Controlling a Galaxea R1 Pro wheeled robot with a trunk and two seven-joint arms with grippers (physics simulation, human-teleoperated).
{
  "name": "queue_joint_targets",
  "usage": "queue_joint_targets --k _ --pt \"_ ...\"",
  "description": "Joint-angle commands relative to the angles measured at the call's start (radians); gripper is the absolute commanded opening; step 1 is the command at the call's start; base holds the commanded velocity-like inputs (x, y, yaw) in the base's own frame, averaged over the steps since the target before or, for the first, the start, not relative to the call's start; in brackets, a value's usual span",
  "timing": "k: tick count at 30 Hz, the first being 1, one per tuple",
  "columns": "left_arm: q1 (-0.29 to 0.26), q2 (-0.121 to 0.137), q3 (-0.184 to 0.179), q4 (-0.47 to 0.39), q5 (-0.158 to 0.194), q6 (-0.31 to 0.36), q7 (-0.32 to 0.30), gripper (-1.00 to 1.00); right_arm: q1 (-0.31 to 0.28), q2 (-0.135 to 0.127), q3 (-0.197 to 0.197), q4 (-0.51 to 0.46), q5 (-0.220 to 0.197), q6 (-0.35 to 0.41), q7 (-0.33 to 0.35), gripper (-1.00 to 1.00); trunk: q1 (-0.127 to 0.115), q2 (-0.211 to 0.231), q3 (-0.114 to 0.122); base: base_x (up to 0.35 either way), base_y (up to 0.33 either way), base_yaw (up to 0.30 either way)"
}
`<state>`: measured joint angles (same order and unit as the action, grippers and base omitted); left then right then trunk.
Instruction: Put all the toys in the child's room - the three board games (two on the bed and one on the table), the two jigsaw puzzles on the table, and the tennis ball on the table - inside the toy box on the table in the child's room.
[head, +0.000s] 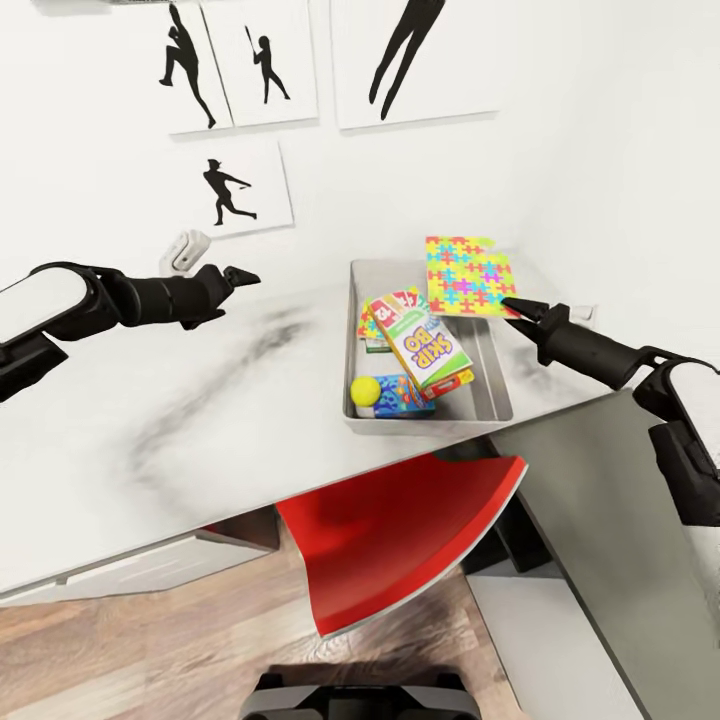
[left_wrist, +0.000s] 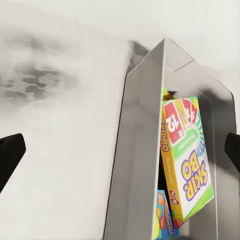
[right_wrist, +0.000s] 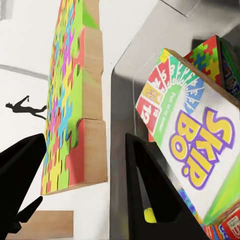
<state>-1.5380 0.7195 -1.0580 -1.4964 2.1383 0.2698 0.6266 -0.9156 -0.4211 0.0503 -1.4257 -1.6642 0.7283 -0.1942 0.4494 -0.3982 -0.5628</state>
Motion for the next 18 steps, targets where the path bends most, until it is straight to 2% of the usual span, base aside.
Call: queue_joint_targets --k 1,6,18 --pt "-0.002 0.001 -0.007 0.002 0.005 0.000 0.004 1.00 -0.001 0.006 0.004 -0.001 -0.010 0.000 -0.029 -1.00 0.001 -0.002 0.000 0.000 0.000 0.000" --pt "-0.002 0.001 -0.011 0.005 0.006 0.000 0.004 1.00 -0.002 0.014 0.005 -0.001 -0.010 0.000 -0.056 -1.00 0.001 -0.002 0.006 0.000 0.000 0.000" --pt "-0.002 0.001 -0.015 0.013 0.008 -0.001 0.004 1.00 -0.002 0.016 0.006 -0.001 -0.010 0.000 -0.067 -1.00 0.001 -0.002 0.020 0.000 0.000 0.000"
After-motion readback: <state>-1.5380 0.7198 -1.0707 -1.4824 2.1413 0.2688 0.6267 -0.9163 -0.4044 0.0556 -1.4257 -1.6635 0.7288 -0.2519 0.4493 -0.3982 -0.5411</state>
